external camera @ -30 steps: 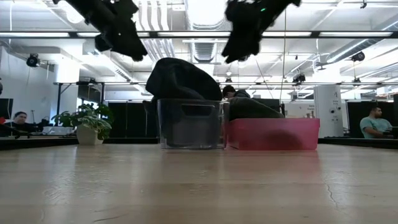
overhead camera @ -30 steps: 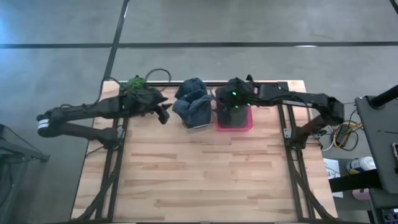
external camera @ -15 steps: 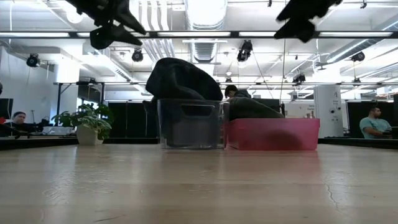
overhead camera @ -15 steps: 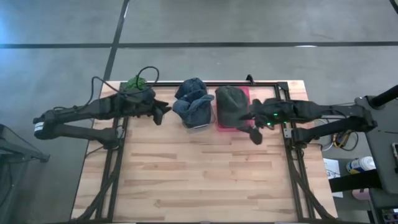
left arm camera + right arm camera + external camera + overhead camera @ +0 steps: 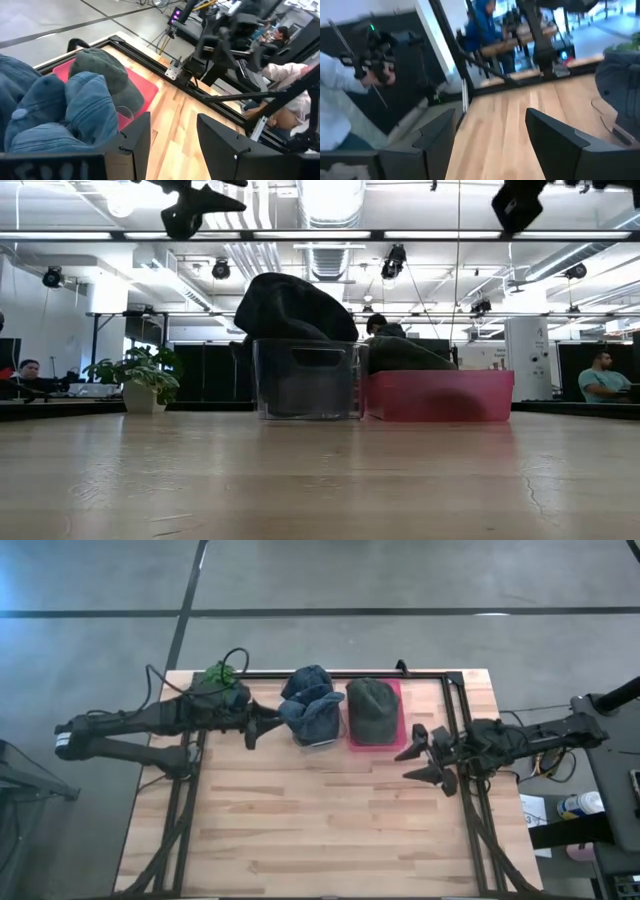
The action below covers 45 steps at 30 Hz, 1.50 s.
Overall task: Pick & Place hat
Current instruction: Return to Home Position
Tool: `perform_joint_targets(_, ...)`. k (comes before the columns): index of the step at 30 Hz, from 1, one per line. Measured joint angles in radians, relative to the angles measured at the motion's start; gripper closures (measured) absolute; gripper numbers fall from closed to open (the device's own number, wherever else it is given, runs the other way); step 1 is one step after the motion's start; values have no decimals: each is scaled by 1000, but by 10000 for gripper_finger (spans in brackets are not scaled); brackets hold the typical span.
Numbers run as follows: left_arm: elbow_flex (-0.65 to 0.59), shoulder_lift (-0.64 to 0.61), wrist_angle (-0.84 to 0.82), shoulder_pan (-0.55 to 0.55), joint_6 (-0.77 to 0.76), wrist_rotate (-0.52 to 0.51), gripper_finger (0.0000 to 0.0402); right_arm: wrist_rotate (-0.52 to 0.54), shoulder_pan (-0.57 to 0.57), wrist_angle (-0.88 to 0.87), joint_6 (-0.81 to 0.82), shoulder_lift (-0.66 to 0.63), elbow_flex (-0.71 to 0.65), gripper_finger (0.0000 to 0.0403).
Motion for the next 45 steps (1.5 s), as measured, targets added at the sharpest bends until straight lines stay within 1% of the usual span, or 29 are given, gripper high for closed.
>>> perform_joint_targets(2,-2,0,-1,-5,6,2,248,9,4,90,2,-34,-73,165)
perform_joint_targets(4,-14,-2,-1,-6,9,0,248,8,5,143,10,-71,-136,165)
perform_joint_targets(11,-66,-2,-3,-6,2,0,248,26,5,175,25,-226,-285,165)
perform_joint_targets(17,-88,-8,-5,-4,6,0,248,122,4,171,36,-356,-378,165)
perform_joint_targets(21,-89,-15,-1,14,26,-1,248,208,4,173,49,-412,-441,165)
perform_joint_targets(23,-90,-19,-1,21,39,-1,248,272,4,172,51,-431,-470,165)
perform_joint_targets(25,-90,-24,-1,24,55,-1,248,304,4,114,51,-437,-470,165)
perform_joint_targets(33,-90,-43,-2,24,82,-6,248,303,4,-34,49,-417,-471,165)
perform_joint_targets(39,-90,-43,-2,24,82,-9,248,302,4,-53,48,-400,-471,165)
perform_joint_targets(45,-90,-43,-6,24,61,-9,248,301,3,-53,48,-450,-471,165)
